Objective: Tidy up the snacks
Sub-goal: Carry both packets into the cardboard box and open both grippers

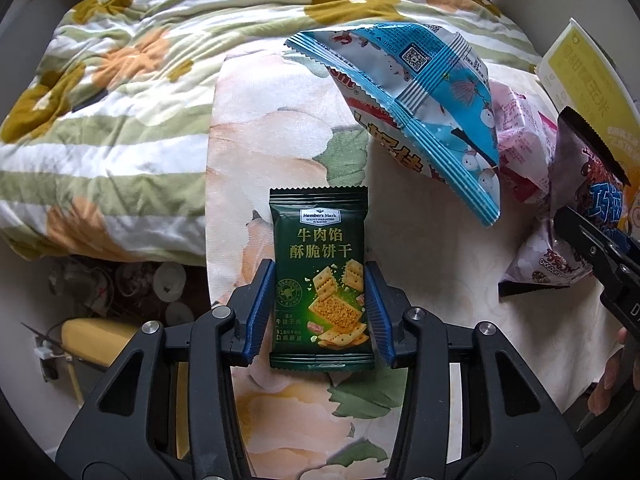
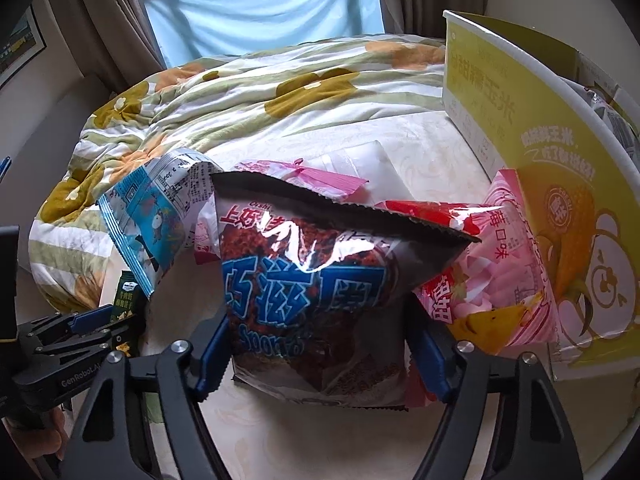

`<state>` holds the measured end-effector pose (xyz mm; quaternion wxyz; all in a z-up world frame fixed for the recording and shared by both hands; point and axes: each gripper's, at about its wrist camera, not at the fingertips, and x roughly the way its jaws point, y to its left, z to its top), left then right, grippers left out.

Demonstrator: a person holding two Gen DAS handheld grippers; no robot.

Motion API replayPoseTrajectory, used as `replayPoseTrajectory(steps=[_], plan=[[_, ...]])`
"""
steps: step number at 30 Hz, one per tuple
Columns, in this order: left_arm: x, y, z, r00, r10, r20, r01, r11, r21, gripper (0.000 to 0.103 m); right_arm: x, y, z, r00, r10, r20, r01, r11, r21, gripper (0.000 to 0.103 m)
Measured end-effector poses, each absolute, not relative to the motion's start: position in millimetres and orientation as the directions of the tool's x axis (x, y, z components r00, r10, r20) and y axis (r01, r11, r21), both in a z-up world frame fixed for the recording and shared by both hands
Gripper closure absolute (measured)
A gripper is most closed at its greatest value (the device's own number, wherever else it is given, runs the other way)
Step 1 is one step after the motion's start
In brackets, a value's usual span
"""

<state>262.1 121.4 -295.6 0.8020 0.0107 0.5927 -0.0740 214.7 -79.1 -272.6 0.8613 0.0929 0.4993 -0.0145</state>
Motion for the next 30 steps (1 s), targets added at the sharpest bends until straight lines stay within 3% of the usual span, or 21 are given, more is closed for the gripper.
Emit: replayPoseTrajectory(steps=[5, 17, 24, 30], plan=[[254, 119, -283, 0.300, -0.119, -0.946, 0.142, 0.987, -0.079, 0.063, 208, -78, -266, 0.510, 0.077, -0.856, 0.103, 0.983, 0.150, 0.044], [227, 89, -197, 0.400, -0.168, -0.901, 0.218, 0.972, -0.085, 0.063, 177, -85, -195, 0.603, 0.200, -0.772, 0.024, 0.963, 0.268, 0.045], [224, 22, -127, 0.496, -0.239, -0.835, 0.278, 0.955, -0.108, 0.063, 166, -122, -134, 0.658, 0.256, -0.708, -0.073, 0.958, 0.278, 0.045], [232, -57, -90, 0.540, -0.312, -0.782, 0.340, 0.931, -0.136, 0.063, 163, -196, -97, 0.694, 0.214, -0.688, -0.043, 0.966, 0.257, 0.045]])
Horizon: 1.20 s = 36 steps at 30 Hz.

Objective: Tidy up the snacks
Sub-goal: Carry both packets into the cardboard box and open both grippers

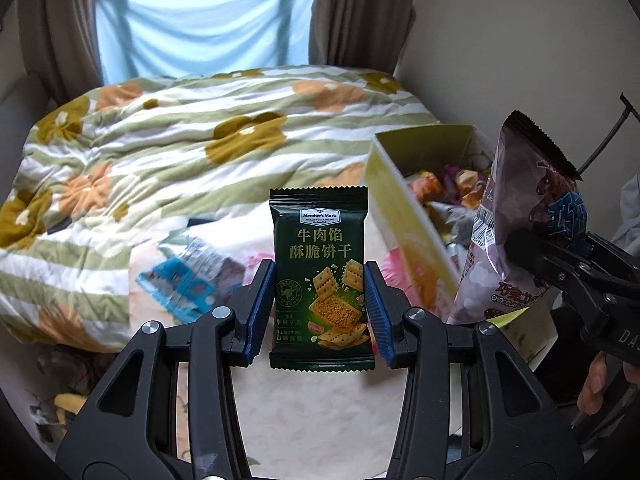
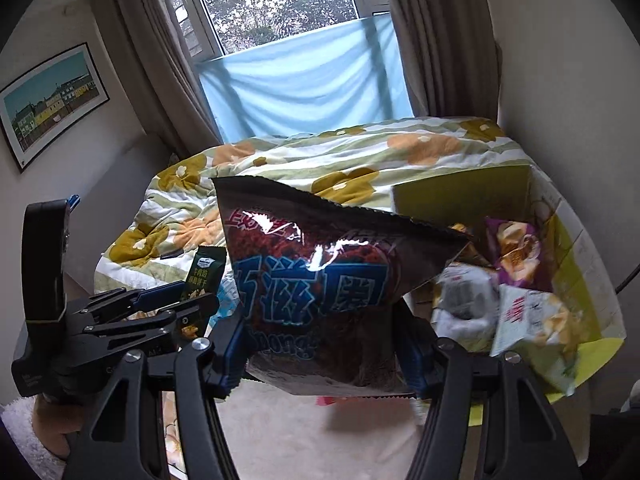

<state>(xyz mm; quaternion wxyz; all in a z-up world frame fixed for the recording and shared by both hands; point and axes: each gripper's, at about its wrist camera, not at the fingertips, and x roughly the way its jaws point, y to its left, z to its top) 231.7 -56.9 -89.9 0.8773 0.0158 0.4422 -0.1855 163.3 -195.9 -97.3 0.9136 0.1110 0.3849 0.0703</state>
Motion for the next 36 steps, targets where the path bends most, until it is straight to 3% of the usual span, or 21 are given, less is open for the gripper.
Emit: replayPoseTrajectory(steps=[11, 22, 24, 26, 36], plan=[[275, -212, -76, 0.532, -0.394, -0.750, 0.424, 0.890, -0.168, 0.063, 180, -334, -83, 0.704, 0.124, -0.699, 0.032, 0.978, 0.206, 0.045], [327, -305, -121, 0.463, -0.359, -0.810, 0.395, 0.902, -0.174, 0.061, 201, -404, -108, 0.653, 0.165, -0.739, 0.013, 0.973, 0.229, 0.045], [330, -306, -129, 0.442, -0.345, -0.828, 0.373, 0.910, -0.180, 0.045, 203, -412, -113, 0.644, 0.175, -0.745, 0.009, 0.972, 0.236, 0.045], [329, -303, -132, 0.442, -0.341, -0.829, 0.352, 0.917, -0.190, 0.002, 204, -418, -115, 0.638, 0.183, -0.748, 0.007, 0.970, 0.244, 0.045], [284, -281, -109, 0.559, -0.211, -0.802, 0.300, 0.953, -0.042, 0.000, 207, -430, -119, 0.619, 0.231, -0.751, -0.032, 0.962, 0.270, 0.045]])
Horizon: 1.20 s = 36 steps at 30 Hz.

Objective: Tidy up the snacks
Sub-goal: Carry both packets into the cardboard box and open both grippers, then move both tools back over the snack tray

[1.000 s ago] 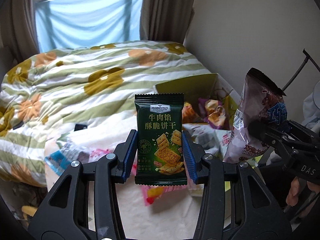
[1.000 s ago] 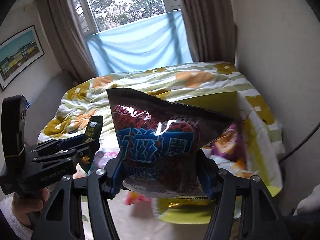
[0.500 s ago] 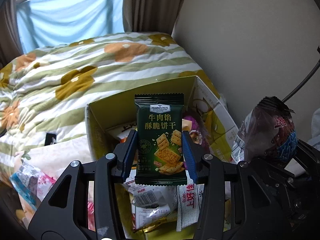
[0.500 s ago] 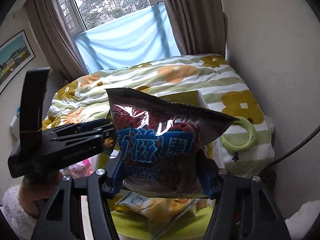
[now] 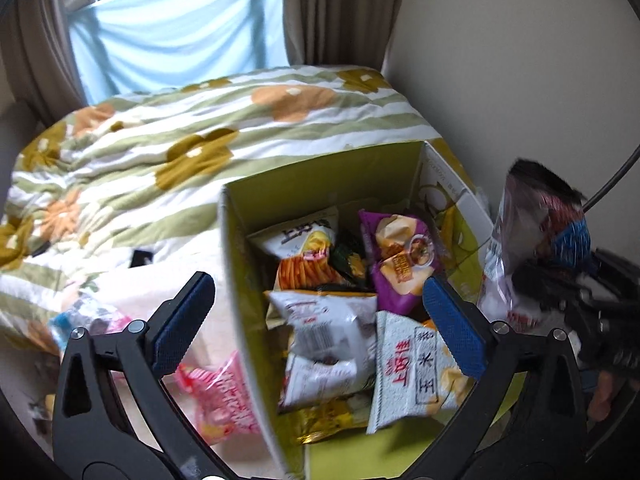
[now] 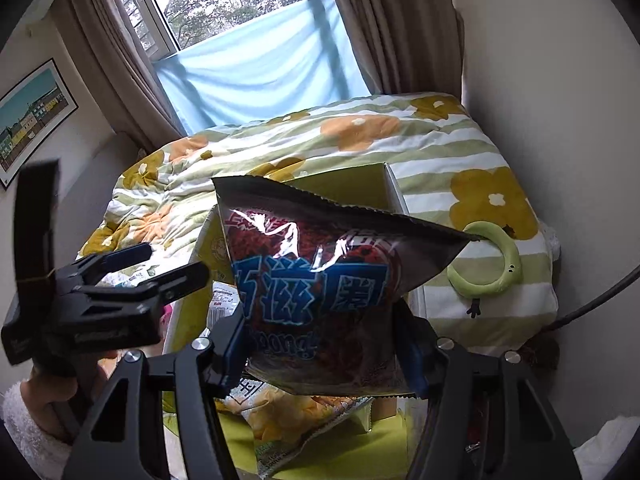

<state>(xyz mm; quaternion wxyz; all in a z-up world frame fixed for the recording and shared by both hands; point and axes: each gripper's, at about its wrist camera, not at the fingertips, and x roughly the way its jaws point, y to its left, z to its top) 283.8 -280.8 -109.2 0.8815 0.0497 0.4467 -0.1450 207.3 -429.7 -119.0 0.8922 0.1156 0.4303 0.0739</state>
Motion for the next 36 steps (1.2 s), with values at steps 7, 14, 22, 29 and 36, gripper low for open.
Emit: replayPoseTrajectory(steps=[7, 14, 22, 29, 36], plan=[[265, -258, -101, 0.573, -0.188, -0.798, 0.244, 0.968, -0.053, 0.000, 235, -424, -113, 0.589, 0.242, -0.771, -0.081, 0.967, 0.241, 0.044], [261, -242, -104, 0.564, -0.147, -0.813, 0.197, 0.980, -0.041, 0.000, 262, -413, -129, 0.537, 0.229, -0.812, -0.101, 0.973, 0.208, 0.037], [252, -233, -103, 0.563, -0.149, -0.812, 0.188, 0.981, -0.050, 0.000, 238, -411, -128, 0.637, 0.229, -0.736, -0.101, 0.971, 0.214, 0.001], [242, -226, -99, 0.559, -0.159, -0.814, 0.190, 0.980, -0.061, 0.000, 221, -404, -119, 0.638, 0.264, -0.723, -0.118, 0.962, 0.247, 0.001], [220, -210, -85, 0.580, -0.132, -0.804, 0.167, 0.985, -0.041, 0.000, 202, -391, -104, 0.650, 0.257, -0.715, -0.134, 0.965, 0.224, 0.001]])
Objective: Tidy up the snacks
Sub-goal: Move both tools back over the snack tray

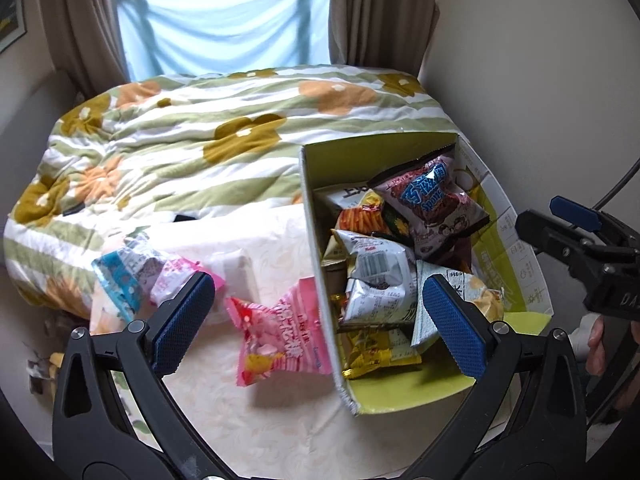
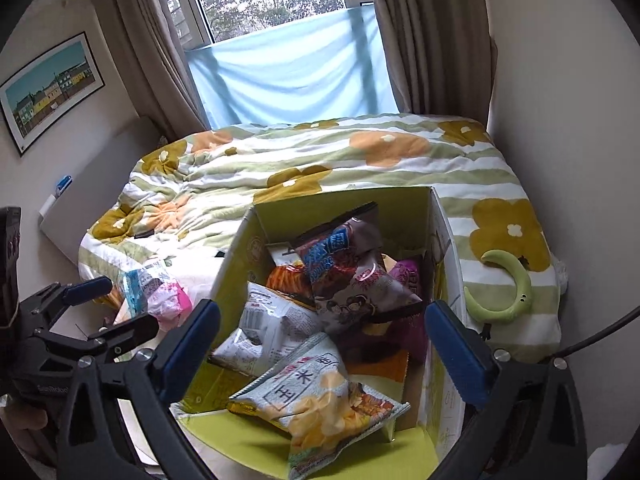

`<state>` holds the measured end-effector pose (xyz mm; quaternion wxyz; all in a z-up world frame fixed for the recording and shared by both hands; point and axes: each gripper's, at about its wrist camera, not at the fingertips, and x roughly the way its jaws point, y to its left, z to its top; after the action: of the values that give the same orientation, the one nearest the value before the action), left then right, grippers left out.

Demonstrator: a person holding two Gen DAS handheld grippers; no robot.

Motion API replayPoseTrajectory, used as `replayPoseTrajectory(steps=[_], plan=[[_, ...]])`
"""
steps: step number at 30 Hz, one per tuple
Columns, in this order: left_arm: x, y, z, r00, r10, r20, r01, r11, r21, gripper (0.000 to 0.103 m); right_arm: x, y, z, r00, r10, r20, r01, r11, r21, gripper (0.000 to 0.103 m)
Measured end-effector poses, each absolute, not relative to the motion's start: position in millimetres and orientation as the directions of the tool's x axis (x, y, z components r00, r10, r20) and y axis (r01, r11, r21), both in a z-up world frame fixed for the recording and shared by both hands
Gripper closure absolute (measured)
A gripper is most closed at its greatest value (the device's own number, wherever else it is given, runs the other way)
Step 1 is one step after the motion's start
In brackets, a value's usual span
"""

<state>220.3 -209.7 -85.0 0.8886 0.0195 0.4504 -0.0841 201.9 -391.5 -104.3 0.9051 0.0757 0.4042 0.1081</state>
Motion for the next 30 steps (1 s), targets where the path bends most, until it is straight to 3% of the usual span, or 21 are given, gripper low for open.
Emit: replayPoseTrajectory(steps=[17, 30], plan=[[180, -43, -61, 0.629, -0.054, -0.776, 0.031, 0.999, -0.044, 0.000, 173, -290, -60, 0.710, 0.297, -0.639, -0.198, 0.954, 0.224, 0.001], [231, 61, -95, 0.536, -0.156, -0.830, 0.196, 0.979, -0.058, 0.000, 178, -174, -101, 0.674, 0.214, -0.707, -0.036, 0.965, 0.258, 0.001]])
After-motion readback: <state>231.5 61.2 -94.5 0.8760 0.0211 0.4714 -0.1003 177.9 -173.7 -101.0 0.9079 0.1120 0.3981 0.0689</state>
